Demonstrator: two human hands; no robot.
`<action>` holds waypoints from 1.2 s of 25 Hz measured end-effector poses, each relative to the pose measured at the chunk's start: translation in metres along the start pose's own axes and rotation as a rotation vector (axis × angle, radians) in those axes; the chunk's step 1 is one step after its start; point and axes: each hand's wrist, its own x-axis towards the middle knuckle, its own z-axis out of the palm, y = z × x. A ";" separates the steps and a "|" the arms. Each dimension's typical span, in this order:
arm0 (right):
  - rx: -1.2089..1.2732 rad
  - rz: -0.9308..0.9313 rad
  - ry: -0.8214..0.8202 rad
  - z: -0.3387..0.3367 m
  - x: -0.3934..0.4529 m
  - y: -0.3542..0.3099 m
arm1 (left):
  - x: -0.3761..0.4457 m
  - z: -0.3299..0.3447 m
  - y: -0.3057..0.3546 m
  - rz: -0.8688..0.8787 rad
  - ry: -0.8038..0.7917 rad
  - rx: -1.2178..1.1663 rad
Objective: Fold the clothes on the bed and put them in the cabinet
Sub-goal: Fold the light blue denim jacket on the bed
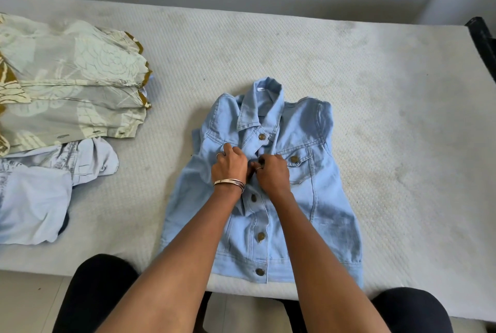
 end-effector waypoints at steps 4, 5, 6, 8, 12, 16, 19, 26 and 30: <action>0.171 0.090 0.038 -0.001 0.006 0.011 | 0.008 0.002 0.001 -0.045 0.037 0.050; 0.232 0.100 0.046 -0.002 0.004 0.013 | 0.008 0.004 0.001 -0.031 0.050 0.034; 0.301 0.105 0.058 -0.004 0.001 0.013 | 0.006 0.003 0.004 -0.021 0.068 0.011; 0.393 0.118 0.094 -0.009 -0.004 0.013 | 0.002 -0.002 0.009 -0.043 0.112 -0.092; 0.392 0.130 0.101 -0.016 -0.011 0.008 | 0.007 -0.018 0.010 -0.160 0.135 -0.553; 0.408 0.123 0.205 -0.027 -0.025 -0.007 | -0.004 -0.047 0.016 -0.181 0.079 -0.771; 0.541 0.133 0.240 -0.038 -0.034 -0.016 | -0.017 -0.050 0.021 -0.187 0.012 -0.869; 0.732 0.119 0.158 -0.061 -0.055 -0.009 | -0.043 -0.046 0.026 -0.309 0.009 -1.178; 0.781 0.102 0.134 -0.064 -0.062 -0.008 | -0.055 -0.052 0.028 -0.280 -0.041 -1.254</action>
